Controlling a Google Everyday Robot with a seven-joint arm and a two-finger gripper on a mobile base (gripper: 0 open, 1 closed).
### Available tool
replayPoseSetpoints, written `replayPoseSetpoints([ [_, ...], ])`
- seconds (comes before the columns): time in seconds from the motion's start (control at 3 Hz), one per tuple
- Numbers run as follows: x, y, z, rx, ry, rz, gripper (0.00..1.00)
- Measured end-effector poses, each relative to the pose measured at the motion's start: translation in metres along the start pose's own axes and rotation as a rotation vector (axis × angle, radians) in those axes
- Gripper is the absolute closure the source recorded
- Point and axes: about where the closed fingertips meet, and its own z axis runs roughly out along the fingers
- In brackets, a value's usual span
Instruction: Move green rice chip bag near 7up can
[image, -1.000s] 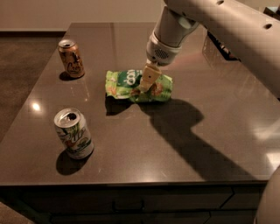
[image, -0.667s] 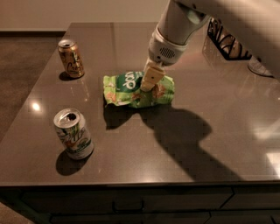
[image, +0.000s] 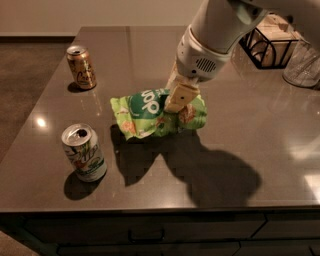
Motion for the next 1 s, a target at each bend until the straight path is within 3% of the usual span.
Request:
replayPoseSetpoints([
  [0.33, -0.001, 0.03, 0.002, -0.034, 0.007, -0.035, 1.0],
  [0.67, 0.005, 0.046, 0.012, -0.051, 0.024, -0.035, 0.83],
  [1.0, 0.005, 0.059, 0.016, -0.058, 0.016, -0.031, 0.59],
])
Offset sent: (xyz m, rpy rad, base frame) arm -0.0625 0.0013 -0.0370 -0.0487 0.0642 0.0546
